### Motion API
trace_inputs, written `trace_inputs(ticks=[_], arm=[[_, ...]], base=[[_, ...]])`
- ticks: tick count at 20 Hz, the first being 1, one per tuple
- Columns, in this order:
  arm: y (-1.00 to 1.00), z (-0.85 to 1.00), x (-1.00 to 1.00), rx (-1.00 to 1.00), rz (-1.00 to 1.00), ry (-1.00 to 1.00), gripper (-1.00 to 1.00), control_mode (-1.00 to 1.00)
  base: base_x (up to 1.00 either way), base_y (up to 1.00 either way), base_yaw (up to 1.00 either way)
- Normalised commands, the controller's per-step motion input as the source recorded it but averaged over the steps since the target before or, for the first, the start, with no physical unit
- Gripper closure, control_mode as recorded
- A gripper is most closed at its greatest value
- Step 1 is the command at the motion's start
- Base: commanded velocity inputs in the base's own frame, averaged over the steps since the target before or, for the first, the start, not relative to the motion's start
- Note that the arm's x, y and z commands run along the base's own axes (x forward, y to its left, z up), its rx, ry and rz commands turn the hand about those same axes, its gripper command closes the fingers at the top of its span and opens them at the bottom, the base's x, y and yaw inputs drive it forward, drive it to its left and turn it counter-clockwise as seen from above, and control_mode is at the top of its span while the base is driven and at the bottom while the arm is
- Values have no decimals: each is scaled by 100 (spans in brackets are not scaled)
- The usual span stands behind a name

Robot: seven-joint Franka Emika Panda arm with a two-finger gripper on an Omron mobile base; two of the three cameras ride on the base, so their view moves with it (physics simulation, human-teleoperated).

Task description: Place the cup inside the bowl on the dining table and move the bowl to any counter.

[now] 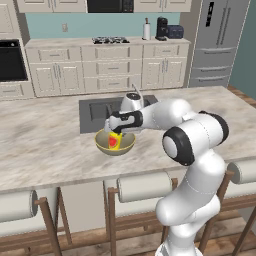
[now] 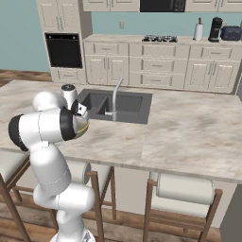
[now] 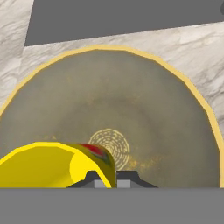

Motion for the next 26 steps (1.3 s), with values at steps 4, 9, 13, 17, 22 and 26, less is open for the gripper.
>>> trace_inputs(ticks=[4,9,13,17,22,26], arm=[[0,0,0,0,0,0,100,-100],[0,0,0,0,0,0,100,-100],[0,-5,3,-2,0,0,100,-100],[0,-5,4,-3,0,0,100,-100],[0,-7,6,-2,0,0,100,-100],[0,-10,11,-1,0,0,100,-100]], base=[[0,0,0],[0,0,0],[0,0,0],[0,0,0],[0,0,0],[0,0,0]])
